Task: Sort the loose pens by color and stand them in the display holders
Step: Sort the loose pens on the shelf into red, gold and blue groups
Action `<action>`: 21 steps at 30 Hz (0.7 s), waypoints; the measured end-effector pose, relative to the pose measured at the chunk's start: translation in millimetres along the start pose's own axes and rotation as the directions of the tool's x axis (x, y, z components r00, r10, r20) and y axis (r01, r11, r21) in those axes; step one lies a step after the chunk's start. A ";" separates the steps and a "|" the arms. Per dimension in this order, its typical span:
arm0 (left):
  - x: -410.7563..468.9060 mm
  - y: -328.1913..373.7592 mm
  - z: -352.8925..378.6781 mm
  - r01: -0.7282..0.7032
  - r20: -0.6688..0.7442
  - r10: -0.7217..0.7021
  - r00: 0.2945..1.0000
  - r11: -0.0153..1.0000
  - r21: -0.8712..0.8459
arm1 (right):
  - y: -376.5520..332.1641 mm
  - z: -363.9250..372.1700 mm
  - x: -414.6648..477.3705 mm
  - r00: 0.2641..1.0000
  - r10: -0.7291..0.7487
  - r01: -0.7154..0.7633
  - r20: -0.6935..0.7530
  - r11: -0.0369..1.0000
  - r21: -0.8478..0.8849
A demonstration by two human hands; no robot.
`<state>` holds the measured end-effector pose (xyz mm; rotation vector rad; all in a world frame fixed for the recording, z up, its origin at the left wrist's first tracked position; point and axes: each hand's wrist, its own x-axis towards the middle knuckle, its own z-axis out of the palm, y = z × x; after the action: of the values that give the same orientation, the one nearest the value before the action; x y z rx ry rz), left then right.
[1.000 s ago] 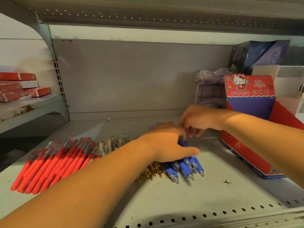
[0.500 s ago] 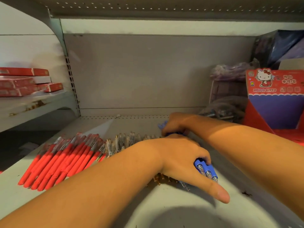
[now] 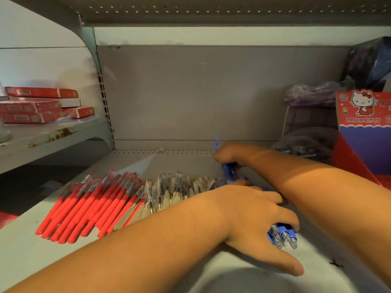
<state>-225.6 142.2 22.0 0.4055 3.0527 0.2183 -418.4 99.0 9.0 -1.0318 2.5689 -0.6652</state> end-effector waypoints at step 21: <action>16.5 -17.3 12.1 -0.167 -0.047 0.167 0.985 0.986 -0.002 | 76.4 -42.7 -132.7 0.974 0.211 -0.209 0.078 0.977 -0.031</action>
<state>-245.1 131.6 6.9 0.6660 3.0637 0.2469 -387.5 254.6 18.5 -0.7615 2.5717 -0.5292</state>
